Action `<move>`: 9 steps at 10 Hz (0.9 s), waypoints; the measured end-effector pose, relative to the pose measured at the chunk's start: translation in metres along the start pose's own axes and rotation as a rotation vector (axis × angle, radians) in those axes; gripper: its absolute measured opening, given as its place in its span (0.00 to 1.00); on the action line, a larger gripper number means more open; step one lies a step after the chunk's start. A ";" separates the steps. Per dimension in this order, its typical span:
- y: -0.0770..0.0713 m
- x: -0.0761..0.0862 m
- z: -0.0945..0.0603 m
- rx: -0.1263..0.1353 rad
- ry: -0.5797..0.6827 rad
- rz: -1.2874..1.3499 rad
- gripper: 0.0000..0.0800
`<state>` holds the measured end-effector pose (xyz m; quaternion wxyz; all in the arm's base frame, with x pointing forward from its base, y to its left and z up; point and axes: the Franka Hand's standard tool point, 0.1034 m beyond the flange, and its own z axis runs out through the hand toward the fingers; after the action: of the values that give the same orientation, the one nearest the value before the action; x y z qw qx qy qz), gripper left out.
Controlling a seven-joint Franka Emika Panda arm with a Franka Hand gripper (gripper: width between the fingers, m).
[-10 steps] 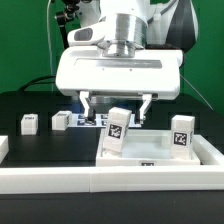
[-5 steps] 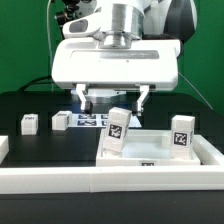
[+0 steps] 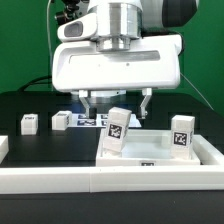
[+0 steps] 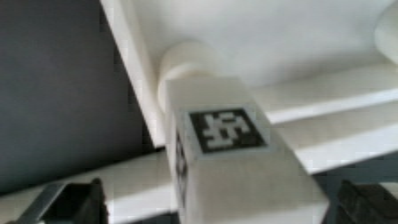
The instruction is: Assemble square table
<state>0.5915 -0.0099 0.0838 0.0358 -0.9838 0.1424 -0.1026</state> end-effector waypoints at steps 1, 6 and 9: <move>0.000 -0.001 -0.001 0.012 -0.086 0.006 0.81; 0.005 0.010 -0.002 0.015 -0.116 0.014 0.81; 0.008 0.014 -0.003 0.014 -0.107 0.015 0.81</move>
Offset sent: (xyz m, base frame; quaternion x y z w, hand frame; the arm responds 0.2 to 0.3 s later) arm 0.0066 -0.0066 0.0022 -0.0090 -0.0076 -0.0089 0.9999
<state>0.6015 -0.0216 0.0890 0.0510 -0.9866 0.1467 -0.0507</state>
